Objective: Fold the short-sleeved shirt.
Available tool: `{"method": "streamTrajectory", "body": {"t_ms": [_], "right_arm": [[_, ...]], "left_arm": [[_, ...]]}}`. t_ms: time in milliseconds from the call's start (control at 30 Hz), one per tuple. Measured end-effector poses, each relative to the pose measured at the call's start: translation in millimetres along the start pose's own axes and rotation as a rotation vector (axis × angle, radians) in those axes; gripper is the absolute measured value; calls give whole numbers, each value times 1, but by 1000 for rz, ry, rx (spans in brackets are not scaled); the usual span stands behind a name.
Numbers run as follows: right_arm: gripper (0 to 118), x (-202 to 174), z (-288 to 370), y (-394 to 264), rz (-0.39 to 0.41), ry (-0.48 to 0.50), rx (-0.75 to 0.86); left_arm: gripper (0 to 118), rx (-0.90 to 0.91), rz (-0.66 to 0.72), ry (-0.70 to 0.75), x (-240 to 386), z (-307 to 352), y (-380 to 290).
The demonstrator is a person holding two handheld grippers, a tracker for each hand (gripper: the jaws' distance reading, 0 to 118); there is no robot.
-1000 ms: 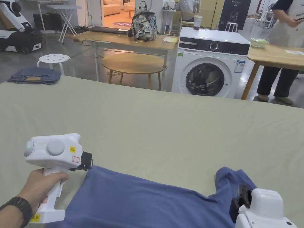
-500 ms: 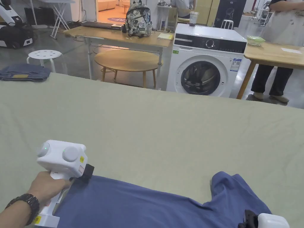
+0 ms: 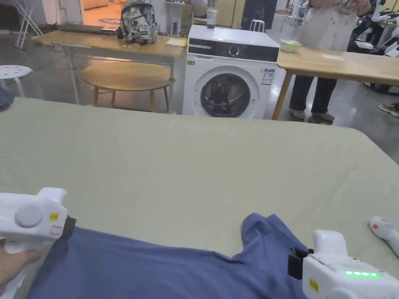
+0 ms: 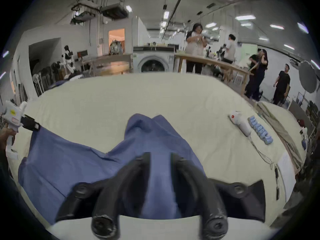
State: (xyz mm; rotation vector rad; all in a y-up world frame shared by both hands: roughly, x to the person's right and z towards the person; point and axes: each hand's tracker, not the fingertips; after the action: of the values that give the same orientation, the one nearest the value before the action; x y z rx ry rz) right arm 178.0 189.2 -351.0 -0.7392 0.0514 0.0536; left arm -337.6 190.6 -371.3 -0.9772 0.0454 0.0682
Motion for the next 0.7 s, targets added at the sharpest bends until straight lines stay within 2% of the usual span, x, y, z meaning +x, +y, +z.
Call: {"method": "streamTrajectory", "body": {"t_ms": [33,67,100,167,300,433,500,600,667,700], "right_arm": [[55,7,-10,9,-7,21,-42],[70,13,-23,18,4,26,-104],[76,18,-36,26,30,17,-144],[76,26,-59,38,92,-41,-165],[76,40,-105,51,182,-65,-244],[75,48,-135,49,109,-39,-367],[59,49,-143,44,74,14,-402],[57,39,-134,40,112,-4,-360],[34,37,-128,41,105,7,-350],[9,37,-126,42,106,14,-343]], "left_arm": [[0,12,7,-3,0,4,-1],[0,15,13,-7,-4,2,2],[0,23,16,-7,-4,5,1],[0,36,23,-9,-4,9,-1],[0,37,24,-4,-6,6,-3],[0,34,60,-17,-11,5,-6],[0,41,79,-30,-11,8,-10],[0,46,91,-29,-11,10,-13],[0,44,81,-22,-11,10,-12],[0,44,79,-20,-11,11,-12]]}}
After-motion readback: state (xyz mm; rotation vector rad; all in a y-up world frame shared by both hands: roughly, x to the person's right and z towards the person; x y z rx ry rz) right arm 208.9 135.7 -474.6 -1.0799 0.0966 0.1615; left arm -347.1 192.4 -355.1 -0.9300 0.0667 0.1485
